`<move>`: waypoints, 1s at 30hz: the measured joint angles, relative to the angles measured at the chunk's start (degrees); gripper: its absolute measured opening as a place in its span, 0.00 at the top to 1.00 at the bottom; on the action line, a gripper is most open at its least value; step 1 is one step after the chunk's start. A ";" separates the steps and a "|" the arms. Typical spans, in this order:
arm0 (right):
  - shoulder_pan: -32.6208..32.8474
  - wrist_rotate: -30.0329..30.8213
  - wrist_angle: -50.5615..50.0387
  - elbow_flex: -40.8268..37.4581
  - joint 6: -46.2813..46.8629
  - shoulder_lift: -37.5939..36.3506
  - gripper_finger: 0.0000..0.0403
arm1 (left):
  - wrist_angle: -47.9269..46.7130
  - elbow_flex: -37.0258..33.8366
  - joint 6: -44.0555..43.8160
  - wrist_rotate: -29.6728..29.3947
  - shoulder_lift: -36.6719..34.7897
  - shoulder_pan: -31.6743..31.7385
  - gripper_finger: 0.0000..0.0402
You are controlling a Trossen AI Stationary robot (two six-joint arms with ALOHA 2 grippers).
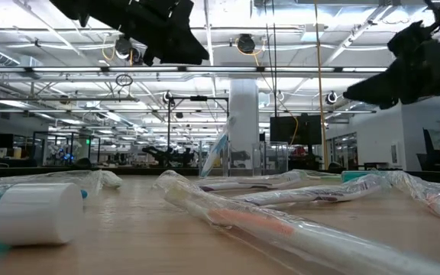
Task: Pick & Place toothbrushing station
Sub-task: Put the right mouthwash into the middle section of the transparent organizer
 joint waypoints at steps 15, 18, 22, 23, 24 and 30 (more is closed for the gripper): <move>1.62 3.06 1.49 19.25 -9.77 34.01 0.70 | -0.42 0.00 2.33 0.92 -0.01 0.85 0.62; 1.08 3.00 -3.47 21.86 -9.68 36.61 0.64 | -0.85 0.00 2.08 0.92 -0.01 0.85 0.62; 0.78 2.92 -12.64 23.64 -4.27 37.60 0.55 | -1.29 0.00 2.04 0.92 -0.01 0.85 0.62; 0.61 2.92 -15.12 23.63 -2.24 37.60 0.53 | -1.29 0.00 2.04 0.92 -0.01 0.85 0.62; 0.47 2.95 -17.05 23.65 0.07 37.59 0.51 | -1.29 0.00 2.08 0.92 -0.01 0.85 0.62; 0.46 2.95 -33.67 23.79 9.84 37.36 0.44 | -1.36 0.00 2.32 0.94 -0.01 0.85 0.62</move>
